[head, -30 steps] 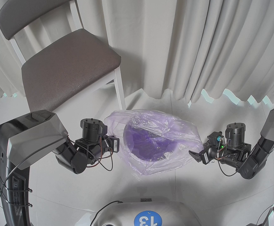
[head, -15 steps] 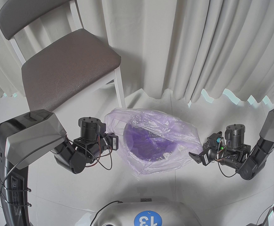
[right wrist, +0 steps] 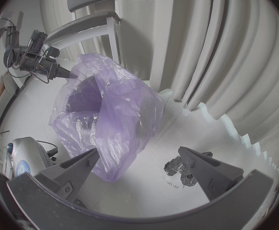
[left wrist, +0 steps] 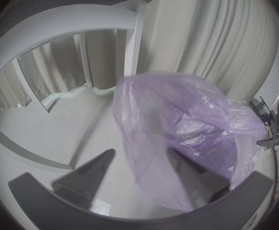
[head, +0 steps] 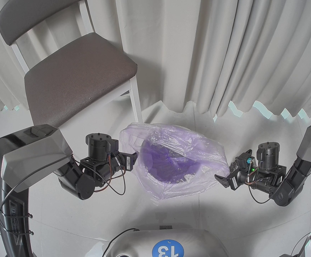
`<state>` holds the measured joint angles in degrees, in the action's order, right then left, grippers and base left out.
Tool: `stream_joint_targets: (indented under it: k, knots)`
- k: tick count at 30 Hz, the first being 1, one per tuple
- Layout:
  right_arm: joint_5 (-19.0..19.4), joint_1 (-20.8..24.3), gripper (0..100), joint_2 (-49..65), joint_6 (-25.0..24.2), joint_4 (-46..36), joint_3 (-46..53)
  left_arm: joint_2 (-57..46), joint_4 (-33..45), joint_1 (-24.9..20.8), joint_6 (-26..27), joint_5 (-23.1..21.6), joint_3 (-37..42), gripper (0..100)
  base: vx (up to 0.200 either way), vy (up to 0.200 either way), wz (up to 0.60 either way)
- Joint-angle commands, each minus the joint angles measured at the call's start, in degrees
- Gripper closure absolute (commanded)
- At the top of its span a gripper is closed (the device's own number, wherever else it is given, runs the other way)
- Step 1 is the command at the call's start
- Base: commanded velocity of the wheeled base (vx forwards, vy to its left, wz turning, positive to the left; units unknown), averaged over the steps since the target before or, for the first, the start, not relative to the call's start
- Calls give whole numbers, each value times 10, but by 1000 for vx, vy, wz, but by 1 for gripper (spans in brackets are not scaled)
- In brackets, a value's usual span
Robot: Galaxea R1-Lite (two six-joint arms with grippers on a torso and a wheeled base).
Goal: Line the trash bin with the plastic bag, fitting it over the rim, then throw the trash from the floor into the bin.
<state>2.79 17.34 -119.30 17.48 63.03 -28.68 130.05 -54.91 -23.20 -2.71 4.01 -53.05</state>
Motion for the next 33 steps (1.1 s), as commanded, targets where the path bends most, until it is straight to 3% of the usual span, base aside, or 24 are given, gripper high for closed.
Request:
stream_joint_targets:
  k: [1,5,14,23,24,29,33]
  knots:
    - [5,1,0,47,18,-2,25,-59,-2,12,36,-28,58,0,0,0,0]
    - [10,12,0,93,19,-3,44,-104,-6,11,65,-53,99,0,0,0,0]
    - [30,15,0,176,18,-4,80,-125,-35,7,96,-54,132,0,0,0,0]
    - [27,12,0,182,9,36,106,-154,-51,7,108,-54,145,0,0,0,0]
    - [23,16,0,182,9,73,123,-166,-51,5,108,-54,147,0,0,0,0]
    - [11,26,0,182,8,108,125,-186,-51,1,108,-53,154,0,0,0,0]
    - [-47,82,0,173,-27,112,51,-217,-57,0,107,-54,162,0,0,0,0]
